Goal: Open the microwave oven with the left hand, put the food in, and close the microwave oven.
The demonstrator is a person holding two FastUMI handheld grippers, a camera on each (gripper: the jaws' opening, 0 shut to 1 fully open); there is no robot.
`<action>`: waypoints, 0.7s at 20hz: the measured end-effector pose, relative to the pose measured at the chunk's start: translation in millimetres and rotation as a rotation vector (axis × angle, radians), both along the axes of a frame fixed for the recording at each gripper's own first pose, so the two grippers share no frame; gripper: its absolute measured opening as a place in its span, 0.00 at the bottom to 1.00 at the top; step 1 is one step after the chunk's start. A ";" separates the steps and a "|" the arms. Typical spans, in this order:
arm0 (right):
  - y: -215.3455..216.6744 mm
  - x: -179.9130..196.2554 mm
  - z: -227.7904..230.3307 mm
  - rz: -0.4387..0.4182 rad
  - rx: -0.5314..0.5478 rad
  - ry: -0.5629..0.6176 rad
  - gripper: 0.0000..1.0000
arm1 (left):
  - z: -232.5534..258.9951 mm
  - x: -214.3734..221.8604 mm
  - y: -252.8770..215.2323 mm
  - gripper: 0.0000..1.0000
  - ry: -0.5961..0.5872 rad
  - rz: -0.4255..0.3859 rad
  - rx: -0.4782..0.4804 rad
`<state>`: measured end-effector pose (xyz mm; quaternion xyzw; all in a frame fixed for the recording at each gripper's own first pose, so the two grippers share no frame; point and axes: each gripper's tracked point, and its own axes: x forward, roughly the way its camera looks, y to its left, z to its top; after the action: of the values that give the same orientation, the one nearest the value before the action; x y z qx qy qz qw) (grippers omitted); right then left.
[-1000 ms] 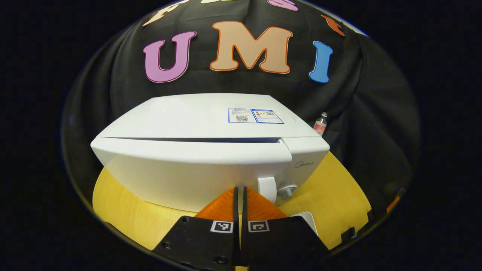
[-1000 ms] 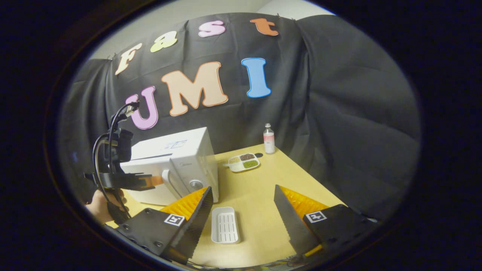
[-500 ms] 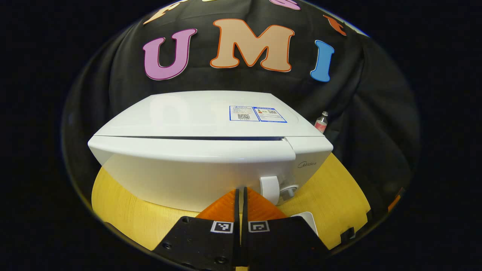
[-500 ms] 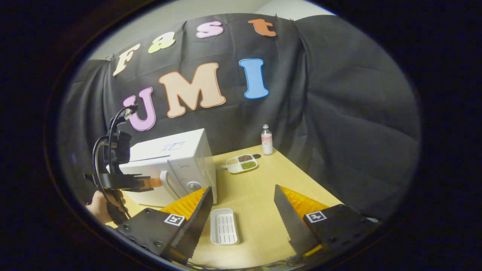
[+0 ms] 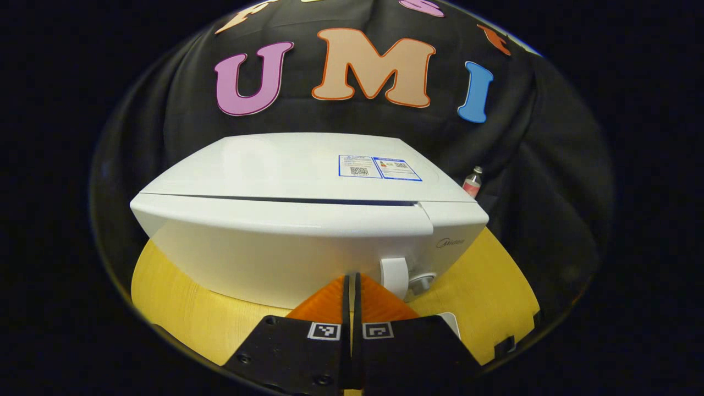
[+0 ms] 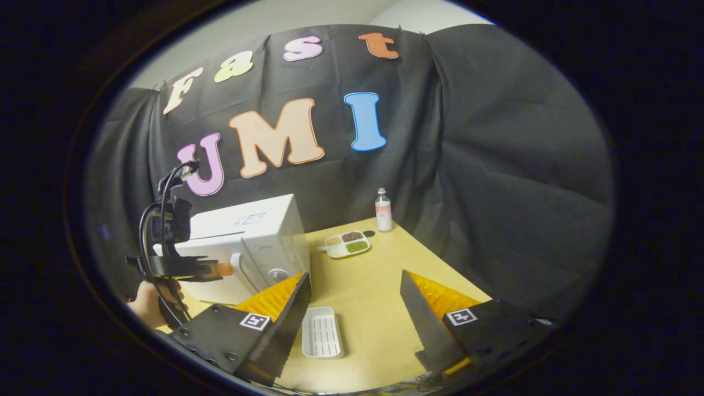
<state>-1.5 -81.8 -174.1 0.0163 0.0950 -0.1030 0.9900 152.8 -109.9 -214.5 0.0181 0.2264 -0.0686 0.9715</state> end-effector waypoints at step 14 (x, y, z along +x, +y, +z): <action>21.0 -20.1 -12.8 0.094 -0.069 0.076 0.92 | 9.5 -37.5 1.5 0.01 0.000 -0.032 -0.038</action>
<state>-21.5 -60.8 -186.9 -0.0261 0.1297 -0.0602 0.9894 115.3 -108.4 -205.0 0.0035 0.2246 -0.0882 0.9705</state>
